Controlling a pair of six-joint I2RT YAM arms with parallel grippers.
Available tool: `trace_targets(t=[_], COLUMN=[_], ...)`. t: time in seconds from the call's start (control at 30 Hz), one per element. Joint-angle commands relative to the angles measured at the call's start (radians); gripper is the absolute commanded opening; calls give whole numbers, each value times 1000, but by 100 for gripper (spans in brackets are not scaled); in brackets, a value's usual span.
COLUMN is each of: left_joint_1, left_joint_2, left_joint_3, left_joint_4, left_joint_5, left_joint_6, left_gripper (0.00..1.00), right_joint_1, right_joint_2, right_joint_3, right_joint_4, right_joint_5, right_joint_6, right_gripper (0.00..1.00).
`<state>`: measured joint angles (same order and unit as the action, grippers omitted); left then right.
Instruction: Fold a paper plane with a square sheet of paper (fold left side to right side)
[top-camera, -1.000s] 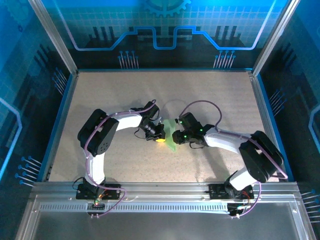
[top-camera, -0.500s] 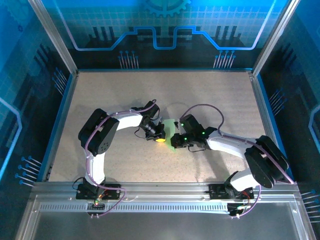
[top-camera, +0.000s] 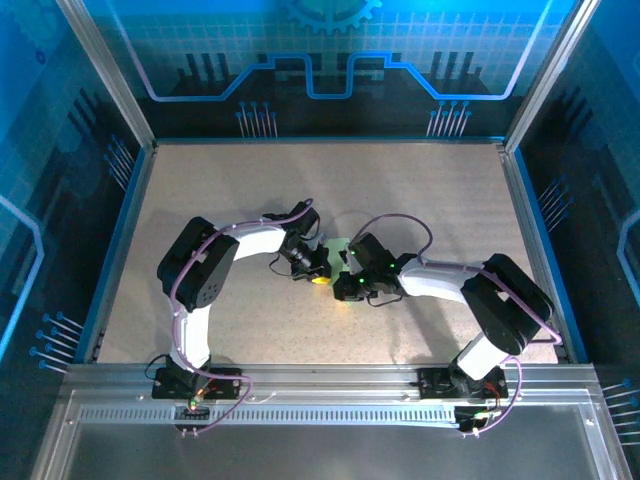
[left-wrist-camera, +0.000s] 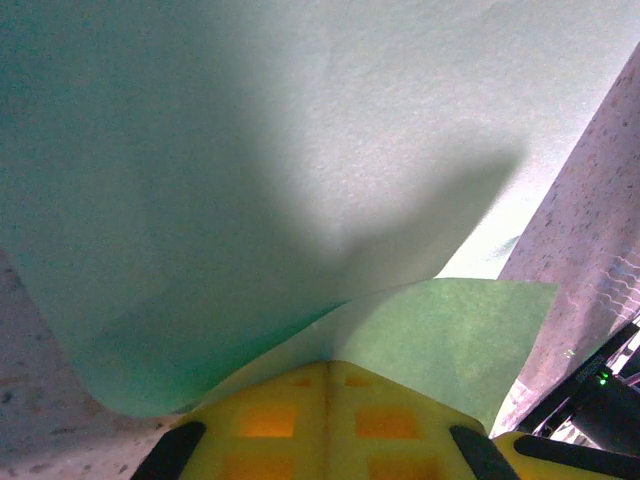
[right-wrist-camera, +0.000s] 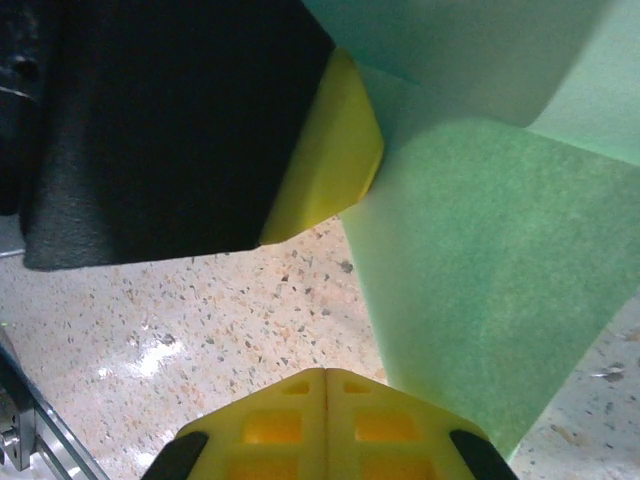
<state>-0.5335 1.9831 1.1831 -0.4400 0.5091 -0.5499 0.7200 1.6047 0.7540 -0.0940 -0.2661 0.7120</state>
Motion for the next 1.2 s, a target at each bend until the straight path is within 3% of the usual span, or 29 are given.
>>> trace_targets(t=[0.0, 1.17], left_joint_1=[-7, -8], left_joint_2=[72, 75], left_joint_3=[-22, -28], left_joint_4=[-66, -70], left_joint_5=[-139, -157], left_joint_6=[-3, -7], left_gripper=[6, 6], right_joint_1=[9, -4], right_joint_2=[16, 30], right_joint_3=[18, -31], right_joint_4=[-25, -85], right_joint_5=[3, 38], right_joint_6=[14, 53], right_gripper=[5, 6])
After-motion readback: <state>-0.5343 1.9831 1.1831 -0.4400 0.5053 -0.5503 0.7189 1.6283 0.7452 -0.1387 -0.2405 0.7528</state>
